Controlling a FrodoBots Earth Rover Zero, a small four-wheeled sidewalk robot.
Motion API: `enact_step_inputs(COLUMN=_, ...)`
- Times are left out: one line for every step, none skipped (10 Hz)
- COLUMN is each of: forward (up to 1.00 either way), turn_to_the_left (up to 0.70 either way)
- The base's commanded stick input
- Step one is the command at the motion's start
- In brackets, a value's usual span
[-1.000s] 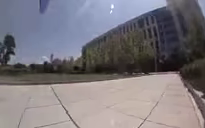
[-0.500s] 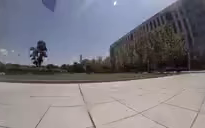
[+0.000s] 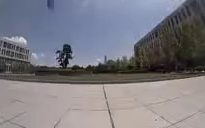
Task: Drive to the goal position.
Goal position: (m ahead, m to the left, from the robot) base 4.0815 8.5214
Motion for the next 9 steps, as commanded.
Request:
enact_step_inputs(forward=0.50, turn_to_the_left=0.50)
enact_step_inputs(forward=0.50, turn_to_the_left=0.50)
enact_step_inputs(forward=0.50, turn_to_the_left=0.50)
enact_step_inputs(forward=0.50, turn_to_the_left=0.50)
enact_step_inputs(forward=0.50, turn_to_the_left=0.50)
enact_step_inputs(forward=0.50, turn_to_the_left=0.50)
enact_step_inputs(forward=0.50, turn_to_the_left=0.50)
enact_step_inputs(forward=0.50, turn_to_the_left=0.49)
enact_step_inputs(forward=0.50, turn_to_the_left=0.36)
